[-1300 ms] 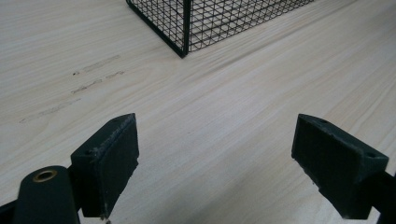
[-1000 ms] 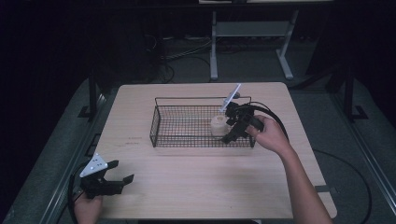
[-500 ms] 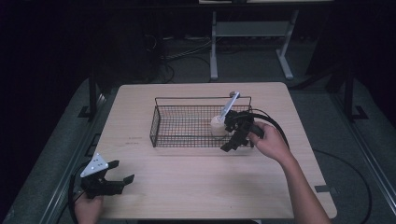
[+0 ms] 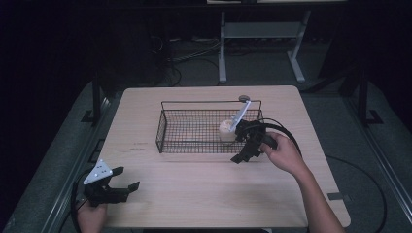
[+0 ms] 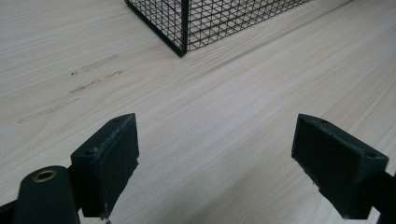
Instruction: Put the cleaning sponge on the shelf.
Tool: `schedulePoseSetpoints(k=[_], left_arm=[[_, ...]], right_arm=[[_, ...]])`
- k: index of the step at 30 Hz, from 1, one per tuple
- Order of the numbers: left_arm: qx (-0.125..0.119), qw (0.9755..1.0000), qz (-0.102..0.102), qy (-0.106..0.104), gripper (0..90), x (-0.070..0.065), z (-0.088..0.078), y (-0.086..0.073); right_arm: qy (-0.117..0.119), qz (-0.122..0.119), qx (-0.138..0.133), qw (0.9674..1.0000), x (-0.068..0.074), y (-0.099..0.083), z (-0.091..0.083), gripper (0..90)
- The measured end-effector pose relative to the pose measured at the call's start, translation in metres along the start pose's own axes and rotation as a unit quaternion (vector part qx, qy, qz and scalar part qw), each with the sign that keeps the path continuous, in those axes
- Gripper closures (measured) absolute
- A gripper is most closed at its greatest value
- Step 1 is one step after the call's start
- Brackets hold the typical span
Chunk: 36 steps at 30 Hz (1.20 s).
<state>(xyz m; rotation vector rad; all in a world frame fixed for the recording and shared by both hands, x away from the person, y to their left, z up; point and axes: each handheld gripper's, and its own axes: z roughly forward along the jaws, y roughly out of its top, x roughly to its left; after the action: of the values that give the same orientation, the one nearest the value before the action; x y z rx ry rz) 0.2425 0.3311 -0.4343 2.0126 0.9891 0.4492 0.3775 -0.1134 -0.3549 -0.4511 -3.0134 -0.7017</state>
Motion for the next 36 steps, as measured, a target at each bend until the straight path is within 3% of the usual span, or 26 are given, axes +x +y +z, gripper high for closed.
schedulePoseSetpoints(k=[2,9,36], left_arm=[[0.001,1.0,0.001,0.0,13.6,0.0,0.0,0.0],[0.0,1.0,0.001,0.001,13.7,0.0,0.0,0.0],[0.0,1.0,0.0,0.002,13.7,0.0,0.0,-0.001]], right_arm=[[0.014,0.002,-0.01,0.9998,0.0,-0.003,0.001,15.3],[0.022,0.004,-0.016,0.9996,0.004,-0.01,0.002,15.3],[0.019,0.001,-0.013,0.9997,0.028,-0.044,0.017,15.0]])
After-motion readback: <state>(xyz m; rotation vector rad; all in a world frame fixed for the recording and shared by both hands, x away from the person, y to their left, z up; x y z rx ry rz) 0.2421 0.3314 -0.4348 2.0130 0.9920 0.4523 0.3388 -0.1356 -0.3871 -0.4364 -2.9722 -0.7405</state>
